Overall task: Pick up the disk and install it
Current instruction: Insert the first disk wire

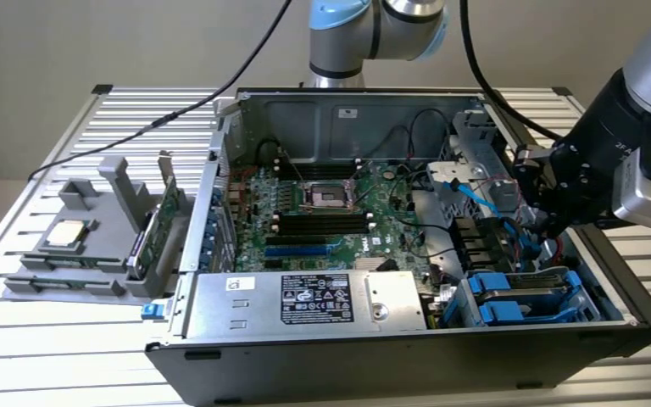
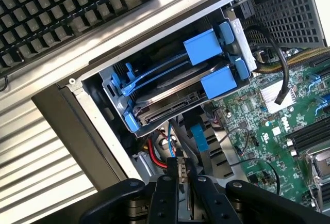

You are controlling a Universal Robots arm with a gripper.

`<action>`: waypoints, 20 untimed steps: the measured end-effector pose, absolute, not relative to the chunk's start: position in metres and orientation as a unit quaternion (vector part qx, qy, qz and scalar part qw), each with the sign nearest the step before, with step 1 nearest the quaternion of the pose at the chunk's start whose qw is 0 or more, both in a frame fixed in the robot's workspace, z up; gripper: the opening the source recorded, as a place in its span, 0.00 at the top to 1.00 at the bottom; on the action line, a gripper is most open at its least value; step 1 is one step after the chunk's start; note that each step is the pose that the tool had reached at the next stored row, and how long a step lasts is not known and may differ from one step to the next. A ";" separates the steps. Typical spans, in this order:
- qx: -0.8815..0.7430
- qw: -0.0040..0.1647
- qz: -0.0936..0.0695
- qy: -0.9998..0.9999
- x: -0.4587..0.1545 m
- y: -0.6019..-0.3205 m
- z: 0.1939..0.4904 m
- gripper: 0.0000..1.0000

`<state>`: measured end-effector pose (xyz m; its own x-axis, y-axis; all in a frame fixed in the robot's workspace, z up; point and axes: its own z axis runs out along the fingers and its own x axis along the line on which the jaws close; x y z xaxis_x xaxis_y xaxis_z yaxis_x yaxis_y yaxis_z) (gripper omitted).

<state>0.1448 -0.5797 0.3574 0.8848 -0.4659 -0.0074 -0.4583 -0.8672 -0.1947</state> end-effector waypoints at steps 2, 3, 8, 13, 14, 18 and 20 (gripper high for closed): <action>-0.966 0.096 -0.020 0.239 0.145 -0.580 0.357 0.84; -0.966 0.096 -0.020 0.239 0.145 -0.580 0.357 0.84; -0.966 0.096 -0.019 0.240 0.145 -0.580 0.357 0.84; -0.966 0.094 -0.013 0.240 0.144 -0.579 0.357 0.84; -0.966 0.094 -0.012 0.241 0.144 -0.579 0.357 0.84; -0.966 0.093 -0.009 0.241 0.144 -0.578 0.357 0.84; -0.966 0.093 -0.009 0.241 0.144 -0.577 0.357 0.84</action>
